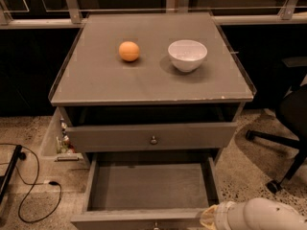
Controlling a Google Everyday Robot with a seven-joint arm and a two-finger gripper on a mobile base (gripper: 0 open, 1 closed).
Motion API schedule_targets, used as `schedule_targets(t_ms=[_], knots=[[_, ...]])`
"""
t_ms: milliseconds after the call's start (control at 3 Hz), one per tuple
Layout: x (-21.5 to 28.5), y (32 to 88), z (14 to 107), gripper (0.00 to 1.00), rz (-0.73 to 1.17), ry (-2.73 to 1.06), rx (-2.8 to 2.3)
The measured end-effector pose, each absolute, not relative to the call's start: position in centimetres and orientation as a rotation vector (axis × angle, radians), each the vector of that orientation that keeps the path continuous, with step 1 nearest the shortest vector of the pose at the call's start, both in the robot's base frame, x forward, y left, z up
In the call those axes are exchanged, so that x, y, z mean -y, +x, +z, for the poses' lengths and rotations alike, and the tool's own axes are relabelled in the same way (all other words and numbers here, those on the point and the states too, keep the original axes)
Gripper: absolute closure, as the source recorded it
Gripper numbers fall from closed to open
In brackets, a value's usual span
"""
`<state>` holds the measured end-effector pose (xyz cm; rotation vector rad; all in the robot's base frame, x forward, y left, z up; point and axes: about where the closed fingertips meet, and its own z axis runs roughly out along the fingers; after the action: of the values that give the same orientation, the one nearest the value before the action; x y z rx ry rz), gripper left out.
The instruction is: Close middle drawer
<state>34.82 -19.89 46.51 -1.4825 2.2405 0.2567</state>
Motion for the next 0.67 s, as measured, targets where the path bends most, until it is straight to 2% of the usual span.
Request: schedule_targets(t_ms=[667], knots=[[17.9,35.0,42.9,1.00,0.254,-1.494,-2.095]])
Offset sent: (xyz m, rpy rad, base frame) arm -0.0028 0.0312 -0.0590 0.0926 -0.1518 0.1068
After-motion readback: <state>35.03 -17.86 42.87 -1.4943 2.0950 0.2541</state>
